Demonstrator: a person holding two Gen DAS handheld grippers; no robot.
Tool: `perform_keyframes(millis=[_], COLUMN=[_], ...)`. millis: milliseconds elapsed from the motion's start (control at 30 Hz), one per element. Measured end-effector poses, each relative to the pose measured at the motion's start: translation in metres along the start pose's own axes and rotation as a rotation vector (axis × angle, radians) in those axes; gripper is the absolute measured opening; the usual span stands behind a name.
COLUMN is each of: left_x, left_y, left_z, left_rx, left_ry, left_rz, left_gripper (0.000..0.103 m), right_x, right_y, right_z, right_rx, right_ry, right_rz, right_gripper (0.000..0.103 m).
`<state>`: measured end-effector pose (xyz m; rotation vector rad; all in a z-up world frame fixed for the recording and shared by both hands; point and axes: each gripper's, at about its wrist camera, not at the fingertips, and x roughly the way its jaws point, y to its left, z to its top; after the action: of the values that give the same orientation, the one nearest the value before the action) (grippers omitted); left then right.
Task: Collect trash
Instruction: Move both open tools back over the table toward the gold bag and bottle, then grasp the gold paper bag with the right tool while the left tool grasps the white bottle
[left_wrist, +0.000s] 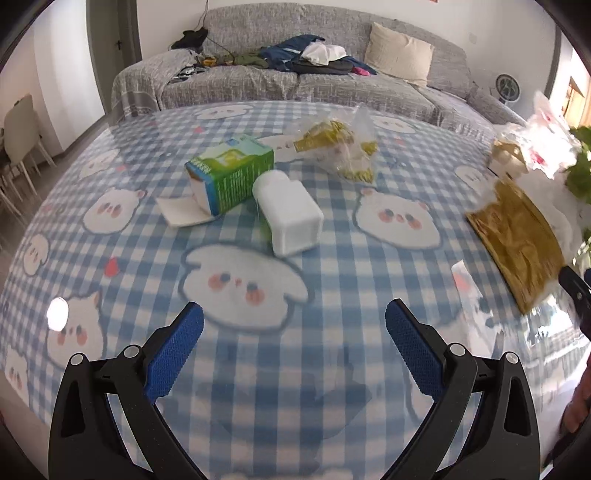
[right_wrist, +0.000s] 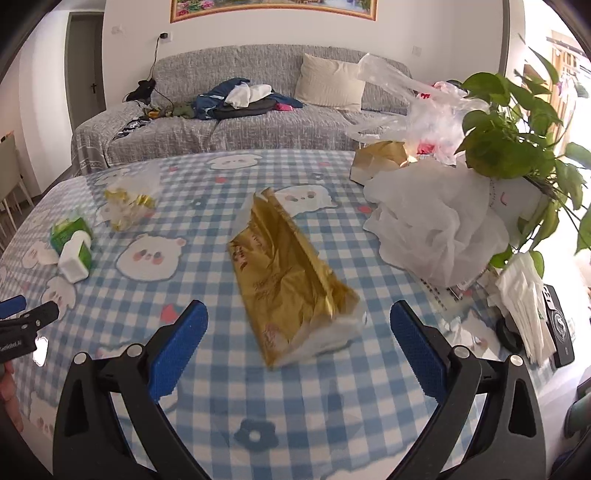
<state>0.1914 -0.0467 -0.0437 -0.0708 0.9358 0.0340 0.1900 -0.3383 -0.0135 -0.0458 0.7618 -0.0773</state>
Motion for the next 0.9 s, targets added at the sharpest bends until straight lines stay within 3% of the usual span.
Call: perform_keyframes(millis=[367, 567, 900], left_x=[0.039, 0.054, 0.070], left_y=[-0.009, -0.014, -0.019], left_z=[0.049, 0.057, 0.061], left_rx=[-0.007, 0.001, 0.002], left_ry=[0.007, 0.023, 0.051], left_rz=[0.044, 0.065, 0.054], left_gripper=[0.097, 0.094, 0.058], right_x=[0.033, 0.055, 0.079], right_y=[-0.011, -0.014, -0.012], right_z=[0.033, 0.037, 0.030], right_rx=[0.033, 0.045, 0.064], right_ry=[0.057, 0.106, 0.198], right_rz=[0.023, 0.031, 0.032], right_gripper=[0.095, 0.081, 0.041])
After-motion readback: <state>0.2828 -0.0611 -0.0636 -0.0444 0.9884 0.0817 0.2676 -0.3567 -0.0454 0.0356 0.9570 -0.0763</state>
